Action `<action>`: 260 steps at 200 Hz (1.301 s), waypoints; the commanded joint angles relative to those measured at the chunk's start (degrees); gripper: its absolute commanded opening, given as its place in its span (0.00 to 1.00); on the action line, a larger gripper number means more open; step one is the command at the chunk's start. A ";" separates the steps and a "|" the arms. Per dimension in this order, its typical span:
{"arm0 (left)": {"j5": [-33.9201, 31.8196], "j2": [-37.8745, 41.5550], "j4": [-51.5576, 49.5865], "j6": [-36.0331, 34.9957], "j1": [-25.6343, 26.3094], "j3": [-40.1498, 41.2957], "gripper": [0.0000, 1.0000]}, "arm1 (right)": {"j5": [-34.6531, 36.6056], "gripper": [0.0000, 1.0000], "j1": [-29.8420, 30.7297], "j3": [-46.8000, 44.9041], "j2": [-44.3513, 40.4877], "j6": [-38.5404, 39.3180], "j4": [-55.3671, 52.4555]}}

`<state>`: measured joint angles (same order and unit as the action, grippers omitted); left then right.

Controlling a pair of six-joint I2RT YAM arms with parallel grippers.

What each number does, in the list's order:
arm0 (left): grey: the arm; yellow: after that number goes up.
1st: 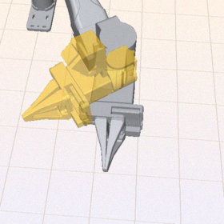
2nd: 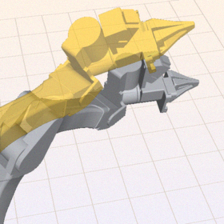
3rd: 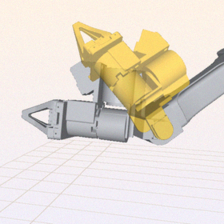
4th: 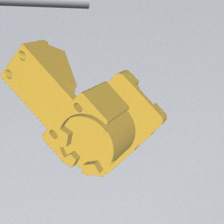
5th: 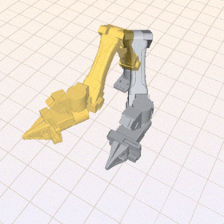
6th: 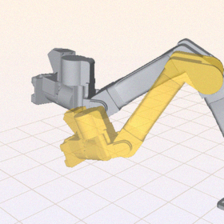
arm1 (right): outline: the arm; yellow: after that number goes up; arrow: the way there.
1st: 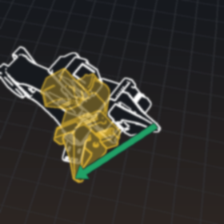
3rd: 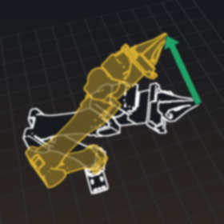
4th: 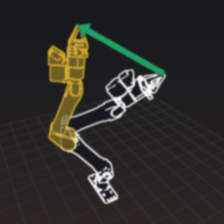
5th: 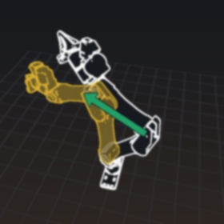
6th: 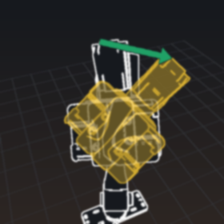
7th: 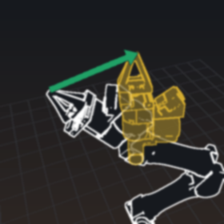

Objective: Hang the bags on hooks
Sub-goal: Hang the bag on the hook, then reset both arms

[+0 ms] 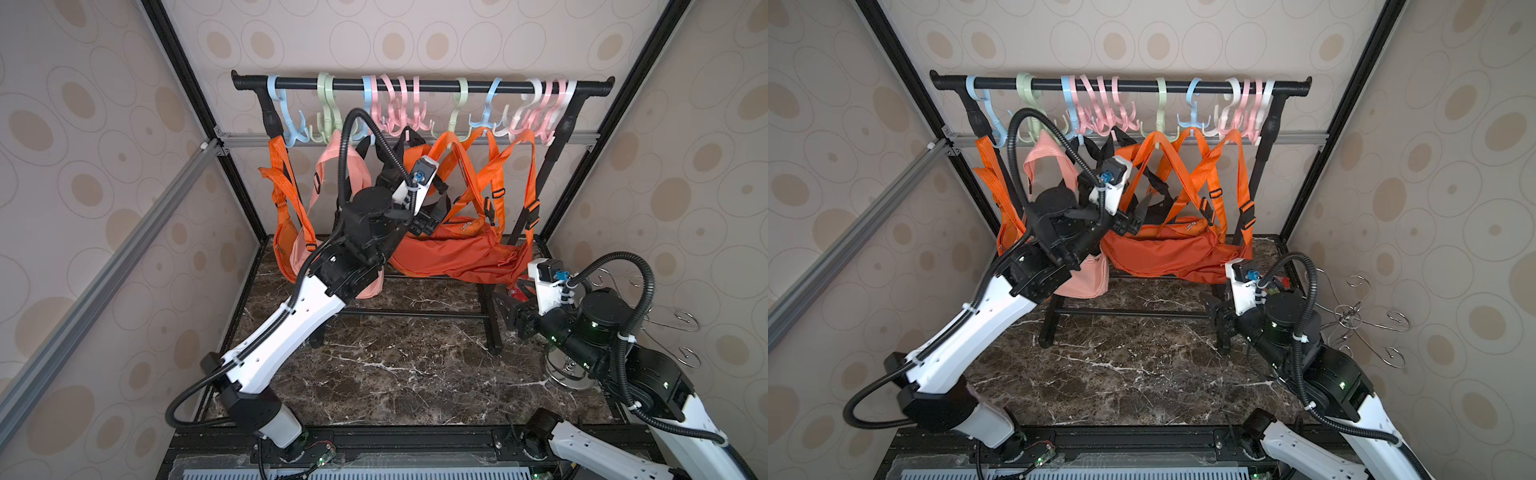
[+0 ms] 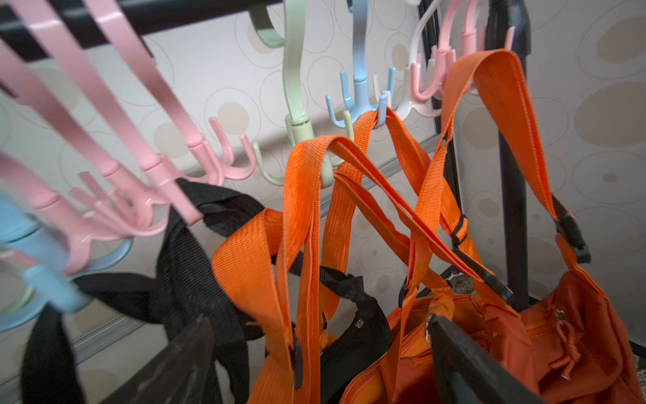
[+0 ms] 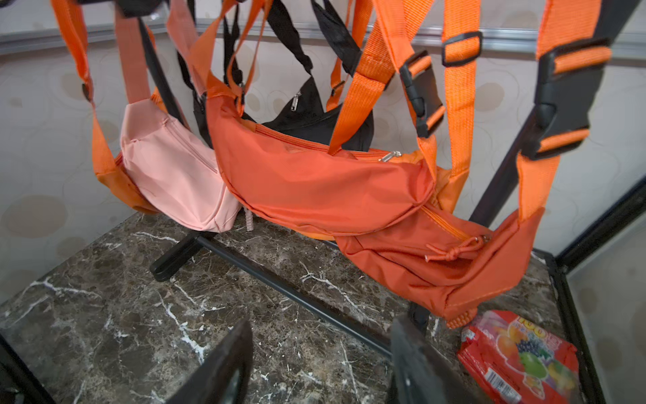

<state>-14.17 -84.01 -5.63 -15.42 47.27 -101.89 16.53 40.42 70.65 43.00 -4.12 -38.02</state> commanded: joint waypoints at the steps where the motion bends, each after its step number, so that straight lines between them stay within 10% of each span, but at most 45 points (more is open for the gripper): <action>1: -3.17 11.60 8.81 1.96 0.87 14.96 1.00 | 11.18 0.70 -0.25 -0.37 2.33 -0.15 -0.49; 32: -18.64 26.46 11.97 5.99 1.07 40.58 1.00 | 30.72 0.70 -6.58 -13.55 2.71 -4.19 7.73; 69: -22.39 36.39 8.99 20.69 0.99 61.30 1.00 | 30.68 0.71 -17.71 -30.87 -0.97 -12.03 14.76; 109: -22.27 32.03 10.00 26.32 -2.68 68.95 1.00 | 34.58 0.79 -17.92 -43.49 -1.59 -9.43 29.20; 162: -37.83 27.66 18.98 27.83 -15.97 77.87 0.97 | 37.40 0.91 -18.10 -50.61 8.80 -4.06 46.14; 260: -25.76 19.09 68.00 16.68 -34.67 98.00 1.00 | 30.70 0.91 -22.32 -49.92 31.97 2.96 74.71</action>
<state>-44.75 -60.97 44.18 3.88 16.19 -2.87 49.41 19.25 19.20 70.94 -4.23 25.65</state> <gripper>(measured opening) 0.999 0.909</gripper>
